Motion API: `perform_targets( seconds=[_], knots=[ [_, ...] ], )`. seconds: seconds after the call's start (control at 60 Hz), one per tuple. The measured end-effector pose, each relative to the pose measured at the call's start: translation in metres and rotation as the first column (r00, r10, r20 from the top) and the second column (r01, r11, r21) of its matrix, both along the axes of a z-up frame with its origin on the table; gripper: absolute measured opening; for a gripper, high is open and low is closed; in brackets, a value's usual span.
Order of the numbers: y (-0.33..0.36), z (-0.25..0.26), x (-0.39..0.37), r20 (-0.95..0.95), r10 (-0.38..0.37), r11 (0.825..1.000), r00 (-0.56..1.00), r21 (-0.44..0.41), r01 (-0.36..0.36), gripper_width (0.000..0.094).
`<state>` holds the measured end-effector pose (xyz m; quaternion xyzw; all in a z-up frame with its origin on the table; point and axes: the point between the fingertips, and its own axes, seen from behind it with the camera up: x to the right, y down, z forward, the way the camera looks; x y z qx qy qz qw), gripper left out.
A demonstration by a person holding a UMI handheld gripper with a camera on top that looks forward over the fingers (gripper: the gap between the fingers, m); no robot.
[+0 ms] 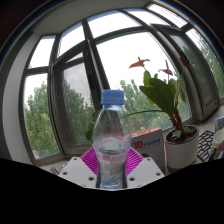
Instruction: Pour water
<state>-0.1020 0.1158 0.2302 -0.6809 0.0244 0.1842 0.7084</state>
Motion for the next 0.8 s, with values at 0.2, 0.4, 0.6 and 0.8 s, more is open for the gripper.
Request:
perform_targets(
  seconds=[0.2, 0.4, 0.6, 0.8],
  knots=[
    [-0.057, 0.132, 0.057, -0.653, 0.280, 0.960, 0.704, 0.191, -0.205, 0.0291],
    [-0.079, 0.156, 0.162, -0.920, 0.390, 0.895, 0.039, 0.369, -0.250, 0.0289],
    [-0.053, 0.085, 0.250, -0.877, 0.254, 0.920, -0.408, 0.349, -0.178, 0.0288],
    [-0.038, 0.042, 0.279, -0.852, 0.155, 0.944, -0.499, 0.278, -0.180, 0.0291]
  ],
)
